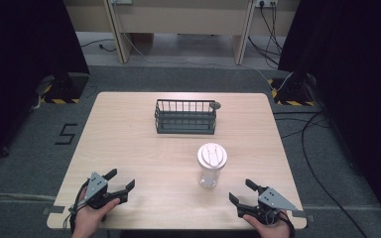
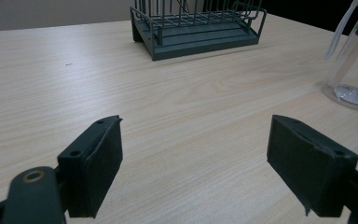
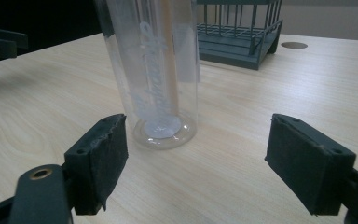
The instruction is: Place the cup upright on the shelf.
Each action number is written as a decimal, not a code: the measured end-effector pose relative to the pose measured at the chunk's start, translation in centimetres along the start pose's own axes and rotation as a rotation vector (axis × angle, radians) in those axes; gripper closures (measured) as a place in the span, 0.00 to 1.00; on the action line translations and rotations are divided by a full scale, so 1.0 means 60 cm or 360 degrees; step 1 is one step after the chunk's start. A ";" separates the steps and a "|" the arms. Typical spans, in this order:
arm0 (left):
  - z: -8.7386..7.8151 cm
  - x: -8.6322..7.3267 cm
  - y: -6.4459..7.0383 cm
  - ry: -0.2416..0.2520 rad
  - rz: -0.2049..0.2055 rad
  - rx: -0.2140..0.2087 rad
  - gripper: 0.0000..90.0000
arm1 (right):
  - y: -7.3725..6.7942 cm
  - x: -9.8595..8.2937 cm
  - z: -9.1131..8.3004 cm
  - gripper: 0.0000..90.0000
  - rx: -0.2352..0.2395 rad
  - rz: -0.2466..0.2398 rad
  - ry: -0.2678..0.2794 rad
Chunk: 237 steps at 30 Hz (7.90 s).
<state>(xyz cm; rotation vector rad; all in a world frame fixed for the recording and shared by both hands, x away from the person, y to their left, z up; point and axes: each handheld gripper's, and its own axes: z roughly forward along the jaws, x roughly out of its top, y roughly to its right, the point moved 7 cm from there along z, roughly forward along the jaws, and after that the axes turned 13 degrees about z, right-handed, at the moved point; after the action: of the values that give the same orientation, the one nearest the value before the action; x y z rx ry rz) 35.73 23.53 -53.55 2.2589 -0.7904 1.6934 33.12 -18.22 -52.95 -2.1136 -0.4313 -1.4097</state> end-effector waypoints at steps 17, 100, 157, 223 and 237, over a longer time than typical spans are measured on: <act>0.001 0.002 0.006 0.0000 0.0023 -0.0008 0.20 | -0.024 0.016 0.019 0.23 0.0050 -0.0024 -0.0003; 0.006 0.004 0.013 0.0001 0.0016 -0.0036 0.21 | -0.063 0.081 0.170 0.20 0.0127 -0.0061 0.0001; 0.004 0.009 0.021 0.0028 -0.0002 -0.0082 0.20 | -0.053 0.221 0.279 0.20 -0.0001 -0.0117 0.0052; 0.005 0.011 0.021 0.0043 -0.0019 -0.0088 0.20 | -0.029 0.355 0.371 0.20 -0.0113 -0.0082 0.0090; 0.004 0.012 0.021 0.0046 -0.0018 -0.0091 0.20 | -0.024 0.365 0.403 0.20 -0.0136 -0.0051 0.0079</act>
<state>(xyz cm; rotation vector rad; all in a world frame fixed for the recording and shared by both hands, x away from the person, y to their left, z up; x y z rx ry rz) 35.41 22.16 -53.14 2.1922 -0.8082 1.6725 58.88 -3.24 -39.55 -2.1427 -0.3930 -1.5206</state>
